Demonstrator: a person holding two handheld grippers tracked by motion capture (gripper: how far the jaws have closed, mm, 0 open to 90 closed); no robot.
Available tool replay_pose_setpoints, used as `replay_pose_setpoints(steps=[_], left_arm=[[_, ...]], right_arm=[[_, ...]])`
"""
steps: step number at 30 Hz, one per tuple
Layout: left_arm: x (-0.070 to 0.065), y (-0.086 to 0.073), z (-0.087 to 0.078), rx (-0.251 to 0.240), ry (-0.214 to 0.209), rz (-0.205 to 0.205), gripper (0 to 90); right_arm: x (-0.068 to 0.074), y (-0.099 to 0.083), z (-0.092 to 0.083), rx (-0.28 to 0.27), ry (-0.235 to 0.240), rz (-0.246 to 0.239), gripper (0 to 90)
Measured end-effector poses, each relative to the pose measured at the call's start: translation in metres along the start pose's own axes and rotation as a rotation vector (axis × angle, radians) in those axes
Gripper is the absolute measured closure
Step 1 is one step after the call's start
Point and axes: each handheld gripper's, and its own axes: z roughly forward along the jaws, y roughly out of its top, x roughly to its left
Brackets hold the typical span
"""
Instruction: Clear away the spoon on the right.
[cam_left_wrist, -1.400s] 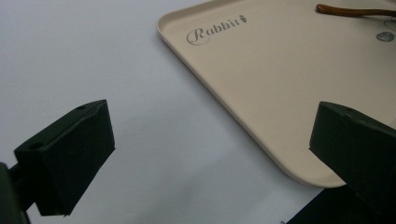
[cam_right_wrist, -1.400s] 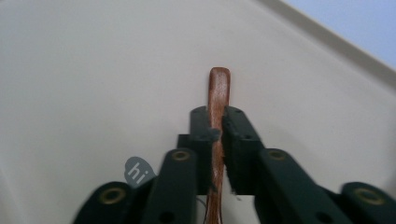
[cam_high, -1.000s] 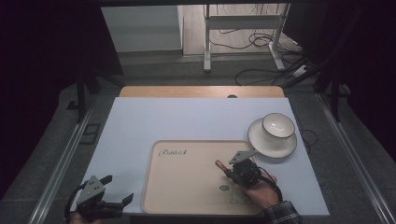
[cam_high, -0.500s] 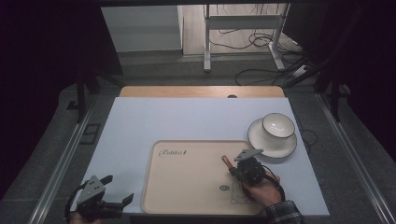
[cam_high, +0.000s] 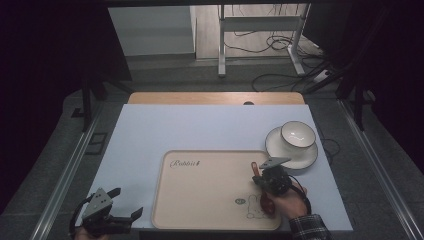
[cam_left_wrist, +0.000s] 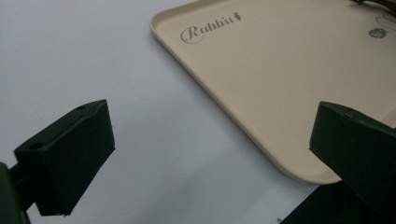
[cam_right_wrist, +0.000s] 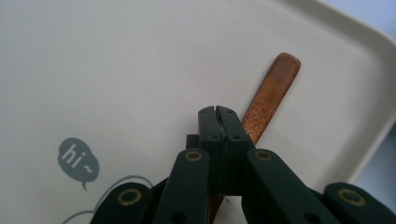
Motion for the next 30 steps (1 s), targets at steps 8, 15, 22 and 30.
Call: replay_pose_setpoints(steps=[8,15,22,30], left_arm=[[0.0,0.0,0.0,0.001,0.0,0.001,0.0],[0.0,0.0,0.0,0.002,-0.001,0.003,0.0],[0.0,0.0,0.0,0.002,-0.001,0.003,0.0],[0.0,0.0,0.0,0.004,-0.001,0.006,0.0]], right_arm=[[-0.009,-0.003,-0.003,-0.006,-0.014,0.025,89.5],[-0.014,-0.005,-0.005,-0.012,-0.027,0.04,89.4],[-0.012,-0.004,-0.007,-0.033,-0.025,0.029,86.6],[-0.009,-0.003,-0.011,-0.054,-0.037,0.015,77.9]])
